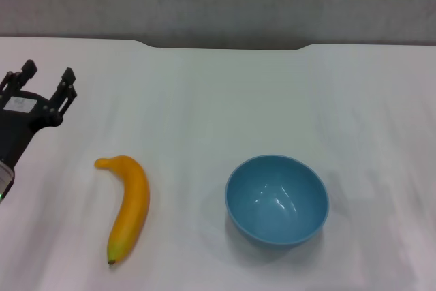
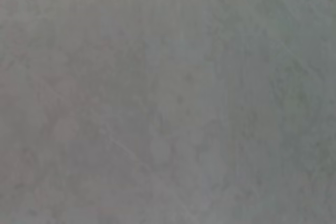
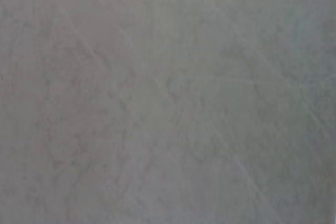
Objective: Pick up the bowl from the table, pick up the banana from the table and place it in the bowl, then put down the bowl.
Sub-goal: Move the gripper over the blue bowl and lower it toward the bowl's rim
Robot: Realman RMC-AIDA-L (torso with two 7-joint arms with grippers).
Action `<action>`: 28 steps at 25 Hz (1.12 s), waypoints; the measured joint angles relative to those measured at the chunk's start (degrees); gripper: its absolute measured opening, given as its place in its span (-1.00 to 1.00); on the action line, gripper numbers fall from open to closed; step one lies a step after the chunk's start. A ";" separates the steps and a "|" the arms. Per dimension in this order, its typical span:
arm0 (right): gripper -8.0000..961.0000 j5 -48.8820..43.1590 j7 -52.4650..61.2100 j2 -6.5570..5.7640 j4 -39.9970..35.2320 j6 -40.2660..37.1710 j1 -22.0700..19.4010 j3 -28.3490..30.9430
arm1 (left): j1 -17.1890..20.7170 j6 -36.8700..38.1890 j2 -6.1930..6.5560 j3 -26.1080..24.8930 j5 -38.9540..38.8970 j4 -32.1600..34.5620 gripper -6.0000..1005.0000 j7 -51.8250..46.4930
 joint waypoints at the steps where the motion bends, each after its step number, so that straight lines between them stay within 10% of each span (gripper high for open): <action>1: 0.85 -0.18 0.29 -0.22 0.91 0.95 0.00 -0.02 | 0.00 0.01 0.04 0.05 0.55 -0.33 0.41 -0.14; 6: 0.85 -0.46 0.67 -1.68 5.49 5.86 0.16 0.69 | 2.83 6.33 0.52 0.13 5.13 -10.88 0.39 -3.51; 17: 0.85 -0.62 -7.37 -10.40 23.83 38.66 0.52 11.61 | 11.09 50.36 0.95 1.34 13.94 -46.03 0.39 -12.65; 21: 0.85 -0.61 -19.34 -9.45 30.26 57.25 -0.69 25.06 | 11.43 62.26 1.20 1.97 14.00 -52.14 0.39 -13.55; 28: 0.85 -4.46 -39.83 -1.93 44.12 80.35 -6.18 50.27 | 14.35 62.95 1.15 3.02 14.55 -58.70 0.39 -13.29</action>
